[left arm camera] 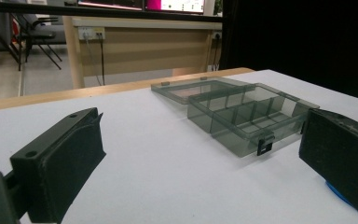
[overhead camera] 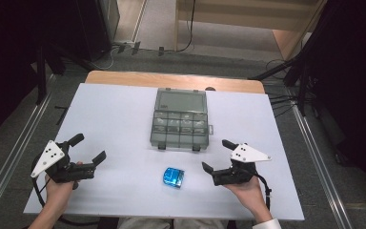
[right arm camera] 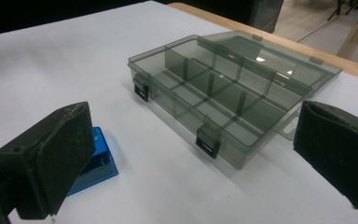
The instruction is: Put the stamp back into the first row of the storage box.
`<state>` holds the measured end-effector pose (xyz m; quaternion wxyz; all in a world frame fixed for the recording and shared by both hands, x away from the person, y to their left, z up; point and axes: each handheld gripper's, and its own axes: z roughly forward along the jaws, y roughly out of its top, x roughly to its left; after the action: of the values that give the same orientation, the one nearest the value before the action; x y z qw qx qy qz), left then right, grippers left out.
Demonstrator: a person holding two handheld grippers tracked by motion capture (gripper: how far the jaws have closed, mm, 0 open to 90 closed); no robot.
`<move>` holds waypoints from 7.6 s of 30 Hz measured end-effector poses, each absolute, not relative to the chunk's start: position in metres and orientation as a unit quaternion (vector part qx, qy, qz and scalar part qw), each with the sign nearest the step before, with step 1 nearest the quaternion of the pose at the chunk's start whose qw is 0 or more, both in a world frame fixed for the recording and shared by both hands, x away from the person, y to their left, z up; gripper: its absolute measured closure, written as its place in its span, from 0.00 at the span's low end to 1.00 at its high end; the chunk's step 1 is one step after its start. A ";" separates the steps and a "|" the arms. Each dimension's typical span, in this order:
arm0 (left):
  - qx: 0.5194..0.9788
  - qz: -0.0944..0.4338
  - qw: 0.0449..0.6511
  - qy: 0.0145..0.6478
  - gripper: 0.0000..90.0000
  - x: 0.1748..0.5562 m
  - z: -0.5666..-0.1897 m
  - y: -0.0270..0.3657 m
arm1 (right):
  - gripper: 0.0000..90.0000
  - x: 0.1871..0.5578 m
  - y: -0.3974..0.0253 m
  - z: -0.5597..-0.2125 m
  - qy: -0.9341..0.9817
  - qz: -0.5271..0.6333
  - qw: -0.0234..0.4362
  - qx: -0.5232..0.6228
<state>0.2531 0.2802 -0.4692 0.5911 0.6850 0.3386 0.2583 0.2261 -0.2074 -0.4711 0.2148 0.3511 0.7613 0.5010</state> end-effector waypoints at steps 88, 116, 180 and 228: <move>0.686 0.248 0.595 0.337 0.00 0.253 -0.469 0.281 | 0.46 0.253 -0.082 -0.475 0.944 0.257 0.067 0.197; 0.684 0.248 0.595 0.340 0.00 0.253 -0.469 0.281 | 0.46 0.301 -0.096 -0.423 0.934 0.281 0.076 0.205; 0.685 0.246 0.593 0.343 0.00 0.252 -0.469 0.282 | 0.12 0.429 -0.127 -0.451 0.919 0.306 0.139 0.206; 0.690 0.239 0.589 0.347 0.00 0.255 -0.472 0.279 | 0.00 0.306 -0.210 -0.421 0.810 0.420 0.171 0.372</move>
<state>0.2552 0.2786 -0.4722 0.5889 0.6897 0.3467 0.2394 0.3058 -0.2099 -0.4208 0.1711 0.3721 0.8099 0.4200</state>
